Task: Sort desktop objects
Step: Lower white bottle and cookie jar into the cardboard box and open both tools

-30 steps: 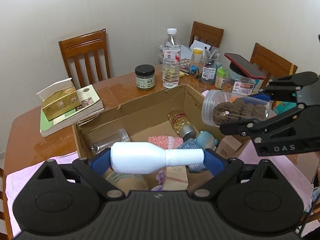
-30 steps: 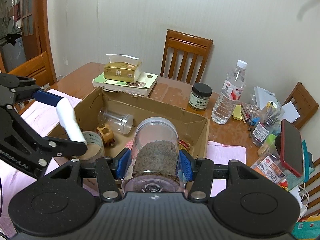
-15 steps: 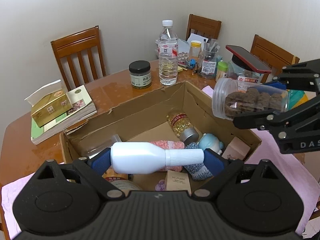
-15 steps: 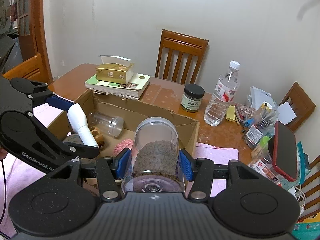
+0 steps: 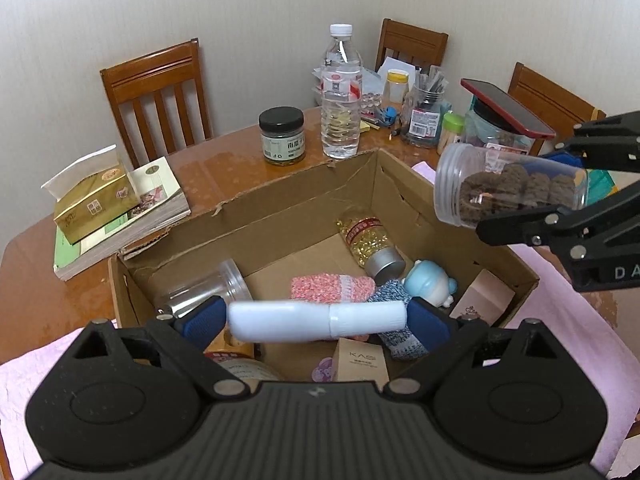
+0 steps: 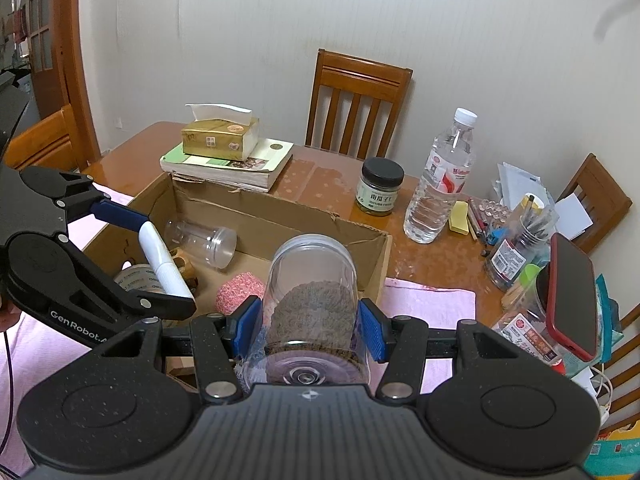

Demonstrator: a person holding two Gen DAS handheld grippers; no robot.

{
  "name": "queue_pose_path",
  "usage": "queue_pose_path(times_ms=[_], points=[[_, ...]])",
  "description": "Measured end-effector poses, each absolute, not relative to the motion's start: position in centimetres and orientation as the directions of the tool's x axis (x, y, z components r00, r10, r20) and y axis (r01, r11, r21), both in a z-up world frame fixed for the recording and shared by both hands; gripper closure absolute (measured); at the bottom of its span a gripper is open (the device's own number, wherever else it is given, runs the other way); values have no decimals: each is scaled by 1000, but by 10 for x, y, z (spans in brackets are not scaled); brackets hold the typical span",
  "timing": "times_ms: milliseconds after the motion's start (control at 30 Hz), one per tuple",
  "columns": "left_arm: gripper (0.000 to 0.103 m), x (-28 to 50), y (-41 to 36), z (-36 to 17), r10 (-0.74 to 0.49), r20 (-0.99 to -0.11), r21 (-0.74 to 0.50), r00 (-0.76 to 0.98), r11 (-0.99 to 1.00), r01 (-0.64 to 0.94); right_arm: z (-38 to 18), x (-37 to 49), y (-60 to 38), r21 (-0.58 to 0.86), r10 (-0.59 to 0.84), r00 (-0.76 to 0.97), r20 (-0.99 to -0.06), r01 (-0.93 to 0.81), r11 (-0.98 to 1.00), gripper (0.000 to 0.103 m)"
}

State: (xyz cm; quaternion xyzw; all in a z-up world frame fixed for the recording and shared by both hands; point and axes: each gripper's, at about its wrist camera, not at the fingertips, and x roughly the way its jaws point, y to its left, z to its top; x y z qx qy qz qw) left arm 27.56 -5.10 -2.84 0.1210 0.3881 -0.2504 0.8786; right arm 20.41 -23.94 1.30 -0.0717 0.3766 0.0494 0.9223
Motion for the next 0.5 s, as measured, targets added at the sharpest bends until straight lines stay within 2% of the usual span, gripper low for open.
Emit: queue_pose_path(times_ms=[333, 500], points=[[5, 274, -56, -21, -338, -742, 58, 579, 829, 557, 13, 213, -236, -100, 47, 712, -701, -163, 982, 45], [5, 271, -56, -22, -326, -768, 59, 551, 821, 568, 11, 222, -238, -84, 72, 702, -708, -186, 979, 45]])
